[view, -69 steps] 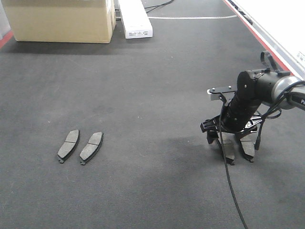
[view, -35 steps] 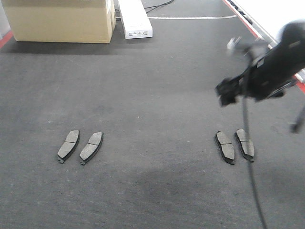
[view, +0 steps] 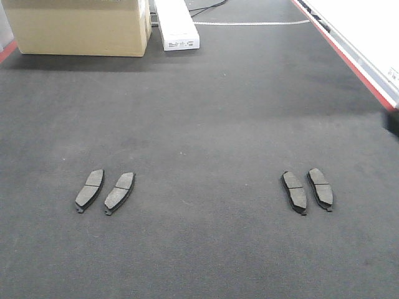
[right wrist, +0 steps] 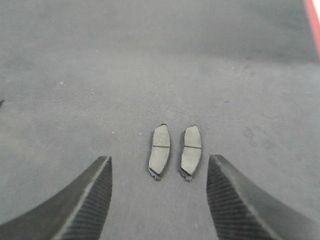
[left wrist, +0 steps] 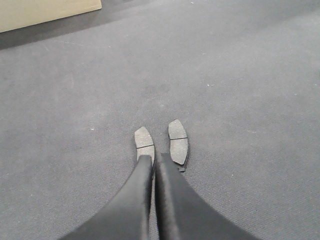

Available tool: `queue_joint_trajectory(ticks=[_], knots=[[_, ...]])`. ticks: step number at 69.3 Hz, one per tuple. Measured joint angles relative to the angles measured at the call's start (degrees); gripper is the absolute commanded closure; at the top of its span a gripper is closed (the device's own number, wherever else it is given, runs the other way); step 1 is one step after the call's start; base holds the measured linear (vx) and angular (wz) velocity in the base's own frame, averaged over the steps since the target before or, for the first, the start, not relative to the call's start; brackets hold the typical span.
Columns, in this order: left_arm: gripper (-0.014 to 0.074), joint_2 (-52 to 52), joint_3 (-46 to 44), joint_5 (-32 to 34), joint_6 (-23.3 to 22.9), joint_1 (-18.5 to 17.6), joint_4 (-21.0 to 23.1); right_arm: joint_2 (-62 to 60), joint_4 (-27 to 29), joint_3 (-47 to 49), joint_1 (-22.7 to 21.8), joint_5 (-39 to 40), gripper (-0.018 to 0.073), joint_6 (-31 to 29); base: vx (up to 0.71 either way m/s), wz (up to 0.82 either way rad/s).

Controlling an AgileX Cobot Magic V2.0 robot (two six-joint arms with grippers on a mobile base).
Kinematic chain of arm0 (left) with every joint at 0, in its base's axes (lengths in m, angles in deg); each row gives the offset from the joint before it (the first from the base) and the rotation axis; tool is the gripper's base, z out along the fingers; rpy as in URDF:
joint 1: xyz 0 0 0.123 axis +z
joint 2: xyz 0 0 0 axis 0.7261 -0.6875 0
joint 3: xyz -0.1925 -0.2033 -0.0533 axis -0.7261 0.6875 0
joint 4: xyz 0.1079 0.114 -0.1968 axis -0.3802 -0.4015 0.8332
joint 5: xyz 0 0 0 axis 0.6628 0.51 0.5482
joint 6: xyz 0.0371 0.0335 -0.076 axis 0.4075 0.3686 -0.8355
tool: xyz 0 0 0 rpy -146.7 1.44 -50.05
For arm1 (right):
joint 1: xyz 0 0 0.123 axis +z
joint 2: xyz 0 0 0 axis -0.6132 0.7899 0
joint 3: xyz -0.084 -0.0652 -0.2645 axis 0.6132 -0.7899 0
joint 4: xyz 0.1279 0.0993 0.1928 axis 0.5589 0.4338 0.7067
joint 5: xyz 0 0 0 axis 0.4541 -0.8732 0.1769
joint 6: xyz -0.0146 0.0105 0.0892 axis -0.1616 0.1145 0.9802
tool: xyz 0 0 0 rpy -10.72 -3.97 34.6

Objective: Move and align brake pads A on conveyor

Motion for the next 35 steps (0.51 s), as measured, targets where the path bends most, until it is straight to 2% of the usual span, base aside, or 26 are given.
queue_joint_trajectory(ticks=[21,28,35], knots=[[0.0603,0.0,0.0,0.0,0.0,0.0,0.0,-23.6,0.0,-14.2,0.0,2.6,0.0179,0.2,0.00,0.00],[0.0603,0.0,0.0,0.0,0.0,0.0,0.0,-27.9,0.1,-16.9,0.0,2.2,0.0241,0.3,0.00,0.00],[0.0603,0.0,0.0,0.0,0.0,0.0,0.0,-30.1,0.1,-18.3,0.0,0.8,0.0348,0.3,0.00,0.00]])
